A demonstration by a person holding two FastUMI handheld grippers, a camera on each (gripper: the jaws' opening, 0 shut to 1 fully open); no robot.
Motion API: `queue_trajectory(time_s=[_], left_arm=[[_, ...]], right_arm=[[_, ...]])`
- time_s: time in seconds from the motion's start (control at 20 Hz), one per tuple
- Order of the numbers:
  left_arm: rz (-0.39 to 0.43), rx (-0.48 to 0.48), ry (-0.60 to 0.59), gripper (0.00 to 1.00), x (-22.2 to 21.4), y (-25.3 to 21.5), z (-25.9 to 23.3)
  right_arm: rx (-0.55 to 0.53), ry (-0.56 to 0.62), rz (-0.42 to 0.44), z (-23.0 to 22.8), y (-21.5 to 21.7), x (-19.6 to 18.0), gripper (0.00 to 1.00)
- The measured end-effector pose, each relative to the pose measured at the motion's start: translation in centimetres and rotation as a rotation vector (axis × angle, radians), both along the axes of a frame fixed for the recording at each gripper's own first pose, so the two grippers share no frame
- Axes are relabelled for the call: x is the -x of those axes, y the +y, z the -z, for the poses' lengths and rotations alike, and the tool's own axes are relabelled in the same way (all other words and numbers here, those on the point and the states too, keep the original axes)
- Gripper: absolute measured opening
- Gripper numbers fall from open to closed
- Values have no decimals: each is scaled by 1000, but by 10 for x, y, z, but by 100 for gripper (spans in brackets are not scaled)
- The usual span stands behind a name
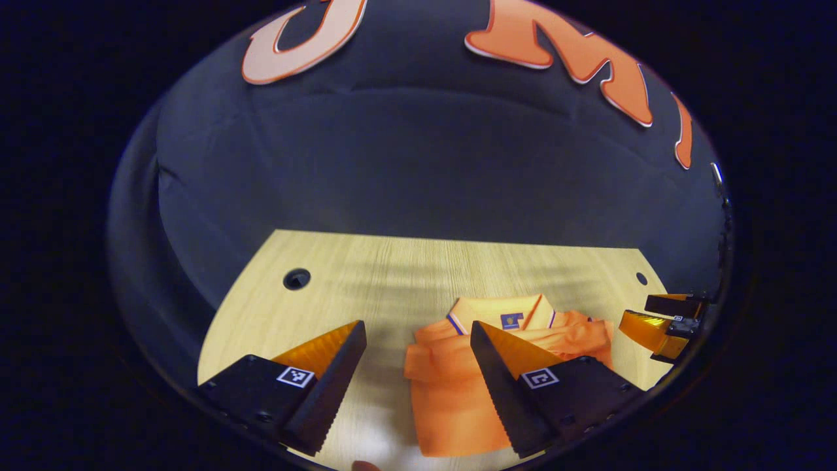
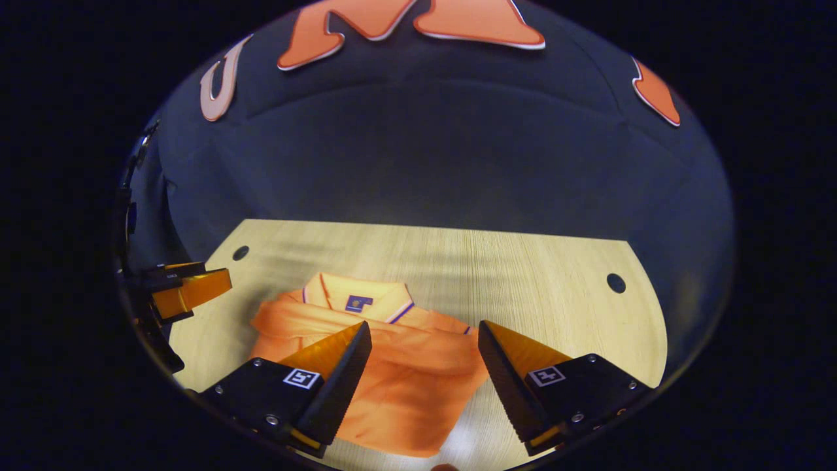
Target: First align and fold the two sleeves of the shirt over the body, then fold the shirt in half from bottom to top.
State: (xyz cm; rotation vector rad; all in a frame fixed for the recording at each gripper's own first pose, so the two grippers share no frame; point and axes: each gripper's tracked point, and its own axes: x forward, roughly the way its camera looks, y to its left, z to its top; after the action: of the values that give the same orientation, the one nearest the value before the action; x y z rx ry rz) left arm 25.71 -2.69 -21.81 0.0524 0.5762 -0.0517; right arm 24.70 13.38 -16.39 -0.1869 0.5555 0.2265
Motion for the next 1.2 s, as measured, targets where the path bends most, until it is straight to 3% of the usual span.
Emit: queue_trajectory(time_s=[0.3, 0.6, 0.85, 1.2], left_arm=[[43, -3, -193, 99, 59, 4, -105], [60, 37, -355, 98, 131, 9, -175], [99, -25, -458, 98, 181, 16, -199], [96, -4, -444, 98, 219, 46, -184]], right_arm=[[-62, -151, -24, -81, 15, 59, 99], [-122, -278, -33, -140, 24, 135, 99], [-172, -385, -29, -169, 30, 190, 99], [-177, -487, -9, -152, 41, 239, 98]])
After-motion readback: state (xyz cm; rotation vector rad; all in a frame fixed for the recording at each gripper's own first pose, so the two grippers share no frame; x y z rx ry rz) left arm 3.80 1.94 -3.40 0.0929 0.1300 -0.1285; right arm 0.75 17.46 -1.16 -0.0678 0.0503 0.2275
